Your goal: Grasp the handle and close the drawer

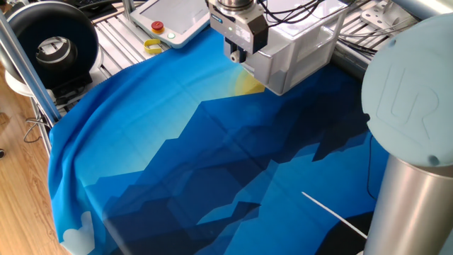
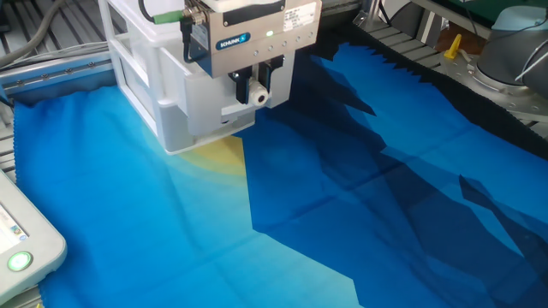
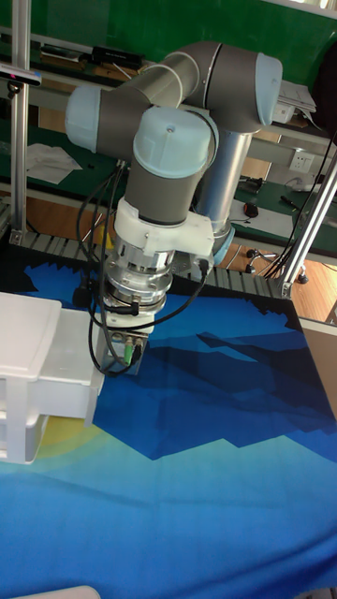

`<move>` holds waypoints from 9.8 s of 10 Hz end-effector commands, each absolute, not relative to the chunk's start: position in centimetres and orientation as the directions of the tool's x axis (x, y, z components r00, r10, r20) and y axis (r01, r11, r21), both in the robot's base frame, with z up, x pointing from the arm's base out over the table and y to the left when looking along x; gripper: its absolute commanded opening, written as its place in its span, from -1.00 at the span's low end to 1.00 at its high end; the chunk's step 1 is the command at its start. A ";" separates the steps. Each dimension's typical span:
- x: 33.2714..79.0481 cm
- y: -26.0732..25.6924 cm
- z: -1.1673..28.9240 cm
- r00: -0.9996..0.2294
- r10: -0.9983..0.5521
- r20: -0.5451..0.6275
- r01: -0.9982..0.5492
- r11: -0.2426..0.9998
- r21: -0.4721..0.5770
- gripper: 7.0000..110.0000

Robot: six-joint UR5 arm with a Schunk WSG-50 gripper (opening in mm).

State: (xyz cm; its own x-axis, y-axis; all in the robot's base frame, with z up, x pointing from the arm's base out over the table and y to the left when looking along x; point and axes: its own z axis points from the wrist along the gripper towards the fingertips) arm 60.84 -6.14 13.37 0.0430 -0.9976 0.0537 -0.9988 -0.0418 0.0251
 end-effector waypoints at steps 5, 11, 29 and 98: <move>59.6 -9.0 14.1 0.114 -0.993 0.025 -0.993 -0.114 0.005 -1.00; 58.7 -12.3 15.1 0.131 -0.991 0.037 -0.991 -0.131 0.009 -1.00; 58.9 -12.7 14.9 0.146 -0.988 0.055 -0.989 -0.146 0.007 -1.00; 71.4 1.9 21.6 -0.045 -0.995 0.084 -0.970 0.024 -0.244 -0.28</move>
State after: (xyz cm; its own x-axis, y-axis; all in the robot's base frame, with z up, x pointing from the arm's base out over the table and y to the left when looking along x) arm 70.09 -0.94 20.27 0.0536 -0.9926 0.1091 -0.9791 -0.0737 -0.1898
